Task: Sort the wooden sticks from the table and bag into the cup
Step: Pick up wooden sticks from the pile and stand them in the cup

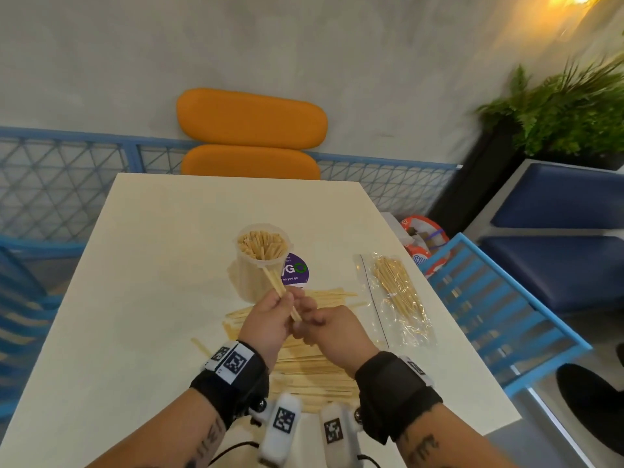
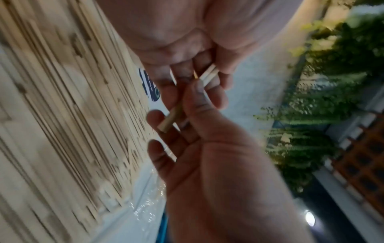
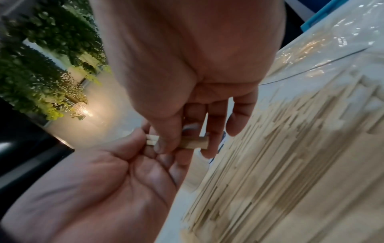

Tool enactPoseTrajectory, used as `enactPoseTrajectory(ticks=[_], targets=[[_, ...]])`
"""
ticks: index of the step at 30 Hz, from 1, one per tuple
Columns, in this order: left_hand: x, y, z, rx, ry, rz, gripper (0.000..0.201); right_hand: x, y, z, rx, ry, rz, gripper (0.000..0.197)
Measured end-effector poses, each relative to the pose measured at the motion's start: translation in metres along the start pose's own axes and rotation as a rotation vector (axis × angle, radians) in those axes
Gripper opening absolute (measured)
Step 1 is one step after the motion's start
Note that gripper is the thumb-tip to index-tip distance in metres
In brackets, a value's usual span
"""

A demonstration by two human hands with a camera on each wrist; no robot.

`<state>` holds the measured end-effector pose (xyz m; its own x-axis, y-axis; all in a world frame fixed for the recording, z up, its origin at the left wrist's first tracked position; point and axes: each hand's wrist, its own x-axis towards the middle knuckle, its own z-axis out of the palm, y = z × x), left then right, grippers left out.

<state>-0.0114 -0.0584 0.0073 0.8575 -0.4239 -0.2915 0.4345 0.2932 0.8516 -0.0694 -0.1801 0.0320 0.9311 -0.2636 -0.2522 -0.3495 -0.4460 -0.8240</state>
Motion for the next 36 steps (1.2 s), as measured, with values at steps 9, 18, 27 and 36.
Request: enactPoseTrajectory(ticks=[9,18,27,36], targets=[[0.005,-0.001,-0.028,-0.261,0.171,-0.178,0.026,-0.019,0.053,0.0,-0.646,-0.081,0.072,0.047],[-0.004,-0.014,-0.048,-0.194,0.175,-0.155,0.024,-0.022,0.063,0.015,-0.894,-0.047,-0.101,0.026],[-0.006,-0.004,-0.044,-0.127,0.177,-0.167,0.025,-0.009,0.03,-0.014,-0.389,0.171,-0.012,0.018],[-0.01,-0.012,0.004,-0.152,-0.029,-0.278,0.024,0.004,0.009,0.006,0.097,0.248,0.071,0.013]])
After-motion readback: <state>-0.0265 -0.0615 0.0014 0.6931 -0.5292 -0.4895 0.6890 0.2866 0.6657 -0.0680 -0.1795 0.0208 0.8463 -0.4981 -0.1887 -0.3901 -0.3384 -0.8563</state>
